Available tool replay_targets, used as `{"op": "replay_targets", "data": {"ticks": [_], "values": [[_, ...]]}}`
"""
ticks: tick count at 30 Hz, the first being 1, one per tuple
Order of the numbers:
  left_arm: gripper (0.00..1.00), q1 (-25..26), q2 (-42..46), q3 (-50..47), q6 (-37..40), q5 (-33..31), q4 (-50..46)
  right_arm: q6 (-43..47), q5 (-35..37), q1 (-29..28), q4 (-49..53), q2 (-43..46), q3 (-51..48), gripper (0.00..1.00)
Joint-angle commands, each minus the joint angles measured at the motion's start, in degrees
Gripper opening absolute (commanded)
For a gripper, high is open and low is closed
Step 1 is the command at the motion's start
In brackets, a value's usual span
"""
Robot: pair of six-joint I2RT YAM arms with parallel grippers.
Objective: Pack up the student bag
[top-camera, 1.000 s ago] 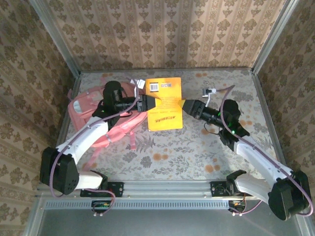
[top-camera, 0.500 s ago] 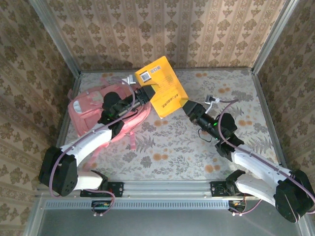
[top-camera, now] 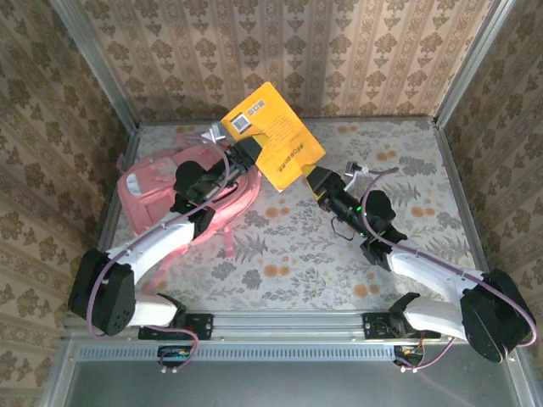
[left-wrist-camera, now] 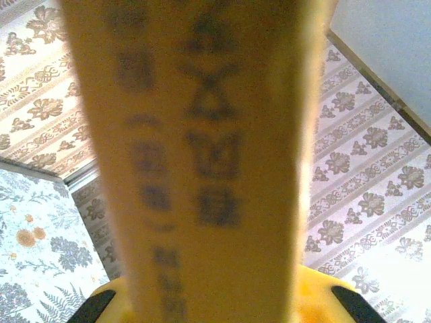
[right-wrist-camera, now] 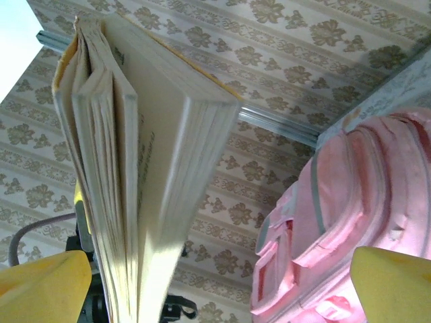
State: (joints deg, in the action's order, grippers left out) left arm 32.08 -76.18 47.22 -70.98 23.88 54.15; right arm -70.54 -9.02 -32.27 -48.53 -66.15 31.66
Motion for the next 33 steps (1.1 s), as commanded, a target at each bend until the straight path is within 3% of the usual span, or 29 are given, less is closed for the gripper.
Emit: {"op": "replay_targets", "data": {"ticks": [1,4,9,13,15,19,20,21,24,25,28,31,33], "values": [[0.0,0.8,0.2,0.3,-1.0,-1.0,7.4,0.0,-1.2,-0.6,-5.8,-1.8,4.3,1.0],[0.0,1.4,-0.2,0.1,-1.0,-1.2,7.8,-0.4,-0.8,-0.9,-7.6,-3.8,6.0,0.93],[0.0,1.9,-0.2,-1.3,-0.5,-3.4,7.3,-1.7,-1.6,-1.9,-10.6,-7.7,9.2,0.69],[0.0,2.4,-0.7,-1.0,-0.3,-3.6,7.1,0.3,0.5,-2.7,-9.2,-7.8,9.5,0.42],[0.0,2.7,-0.9,-0.9,-0.1,-3.9,7.1,1.5,1.1,-2.8,-7.8,-7.5,9.9,0.36],[0.0,3.0,-1.6,-0.9,-0.2,-3.9,7.1,3.5,3.2,-3.1,-3.9,-6.6,10.4,0.03],[0.0,2.9,-1.6,-0.9,0.0,-3.8,6.9,4.0,4.0,-3.1,-3.2,-6.1,9.9,0.0],[0.02,2.8,-1.5,-1.0,0.1,-3.6,6.4,4.5,4.9,-3.0,-2.3,-5.4,9.5,0.0],[0.32,1.8,0.4,-2.6,1.6,-3.7,2.4,7.2,6.6,-2.8,1.9,-2.4,8.1,0.0],[0.42,0.9,1.6,-3.3,2.9,-3.6,-0.4,8.4,6.6,-2.6,4.2,-1.0,7.9,0.0],[0.59,-2.8,7.1,-2.9,9.1,-3.4,-16.9,13.0,8.0,-1.8,14.6,4.0,7.4,0.0],[0.66,-5.5,11.7,4.4,20.3,-7.5,-45.9,16.7,8.6,-0.2,22.9,8.5,5.9,0.0],[0.68,-9.2,11.0,10.4,24.3,-10.4,-60.3,17.5,8.3,1.2,26.9,10.7,4.6,0.0]]}}
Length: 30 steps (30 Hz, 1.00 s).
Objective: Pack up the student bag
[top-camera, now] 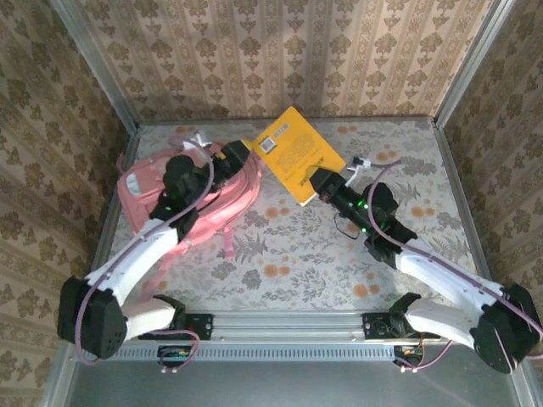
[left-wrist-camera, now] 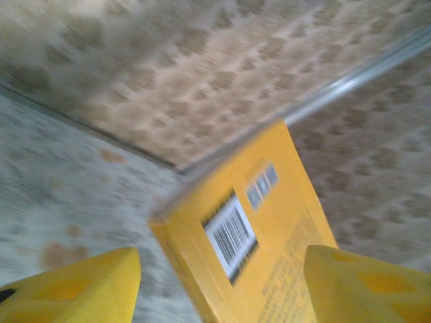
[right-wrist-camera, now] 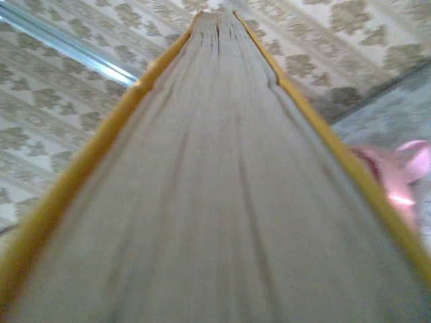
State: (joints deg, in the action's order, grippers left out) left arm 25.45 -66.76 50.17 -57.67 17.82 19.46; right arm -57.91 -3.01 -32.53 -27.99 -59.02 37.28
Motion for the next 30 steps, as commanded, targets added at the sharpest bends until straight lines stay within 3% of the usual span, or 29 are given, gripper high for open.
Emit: {"op": "replay_targets", "data": {"ticks": [1,6,13,22,30], "values": [[0.68,-4.1,0.4,9.6,12.2,-4.5,-29.8,5.1,1.9,2.1,7.5,4.4,-1.9,0.0],[0.65,-11.0,-7.4,18.0,12.2,-4.6,-42.6,5.2,-0.2,3.8,9.3,7.0,-5.6,0.0],[0.61,-16.2,-20.0,26.1,11.0,-1.4,-49.9,7.6,-1.1,5.1,14.4,9.9,-6.6,0.0],[0.54,-17.0,-30.8,29.1,9.3,4.4,-44.7,10.0,-2.6,7.2,16.2,13.0,-9.5,0.0],[0.33,-17.1,-36.1,32.3,11.3,7.5,-42.0,10.3,-3.5,8.2,15.9,12.6,-10.6,0.0]]}}
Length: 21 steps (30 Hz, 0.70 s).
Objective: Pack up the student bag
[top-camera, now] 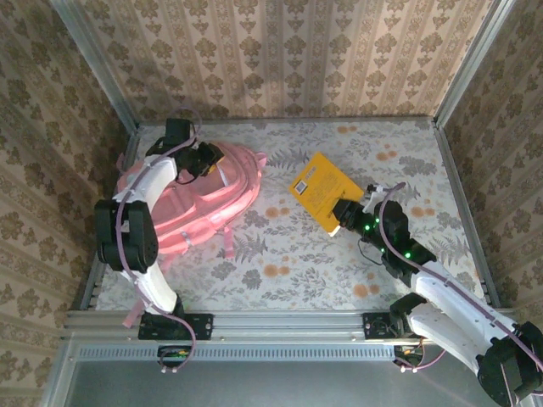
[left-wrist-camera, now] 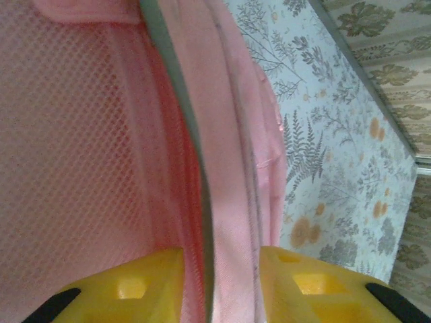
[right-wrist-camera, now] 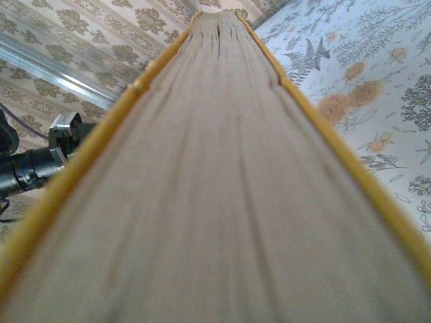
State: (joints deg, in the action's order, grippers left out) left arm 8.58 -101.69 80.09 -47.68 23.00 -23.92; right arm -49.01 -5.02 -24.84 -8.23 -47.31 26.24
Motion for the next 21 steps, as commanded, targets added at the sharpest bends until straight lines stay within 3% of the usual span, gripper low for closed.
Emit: {"op": "replay_targets", "data": {"ticks": [1,9,11,15,21], "values": [[0.31,-0.2,-2.0,3.1,1.4,2.6,1.0,1.3,-1.6,0.6,-4.1,0.5,0.5,0.0],[0.27,0.4,-6.8,5.8,2.1,2.7,-3.2,1.4,-1.8,1.3,-3.5,0.6,1.0,0.0],[0.22,0.7,-6.8,5.5,2.7,2.0,-3.7,2.0,-1.7,1.6,-2.5,1.2,1.3,0.0],[0.02,2.2,-7.6,7.2,5.0,3.3,-4.7,3.4,-1.2,2.5,0.1,2.6,2.2,0.0],[0.0,9.1,-9.7,14.1,10.7,4.0,-8.8,6.2,1.6,3.0,6.9,5.2,4.5,0.0]]}}
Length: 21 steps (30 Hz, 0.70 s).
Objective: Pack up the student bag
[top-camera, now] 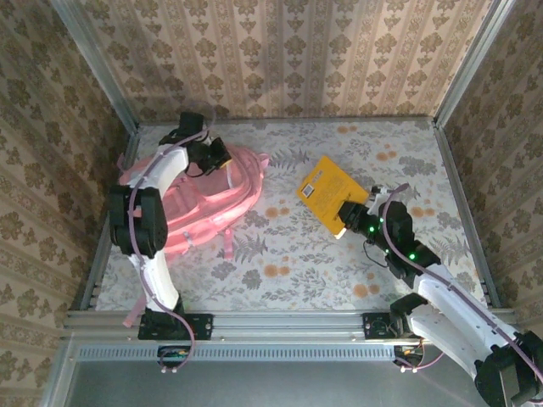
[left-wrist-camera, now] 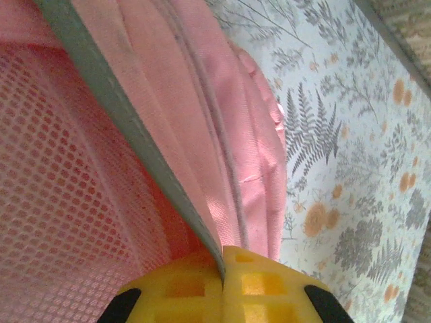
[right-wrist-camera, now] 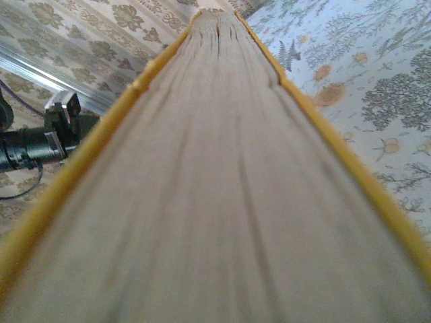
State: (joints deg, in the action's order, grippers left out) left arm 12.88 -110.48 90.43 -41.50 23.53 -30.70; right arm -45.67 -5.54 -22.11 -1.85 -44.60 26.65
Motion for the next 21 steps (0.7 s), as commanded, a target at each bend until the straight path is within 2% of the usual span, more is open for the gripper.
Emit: {"op": "replay_targets", "data": {"ticks": [1,7,11,13,17,21], "values": [[0.0,6.5,-1.2,5.2,5.5,4.4,-2.7,3.6,3.1,0.3,2.1,2.9,4.8,0.0],[0.0,16.5,-0.2,10.3,10.0,10.1,-5.3,6.4,9.4,0.4,10.2,5.5,7.0,0.0],[0.0,19.4,4.0,9.8,11.6,12.2,-7.3,7.3,13.9,0.3,15.3,7.8,8.9,0.0],[0.0,19.3,7.1,8.3,12.6,12.8,-8.0,7.7,15.9,0.4,16.8,10.4,9.7,0.0],[0.0,16.1,14.9,5.0,15.5,18.8,-8.3,9.7,19.0,0.4,19.4,15.6,12.3,0.0],[0.0,11.2,19.7,5.5,17.1,23.6,-9.7,10.8,16.2,0.4,18.7,18.3,14.2,0.0]]}}
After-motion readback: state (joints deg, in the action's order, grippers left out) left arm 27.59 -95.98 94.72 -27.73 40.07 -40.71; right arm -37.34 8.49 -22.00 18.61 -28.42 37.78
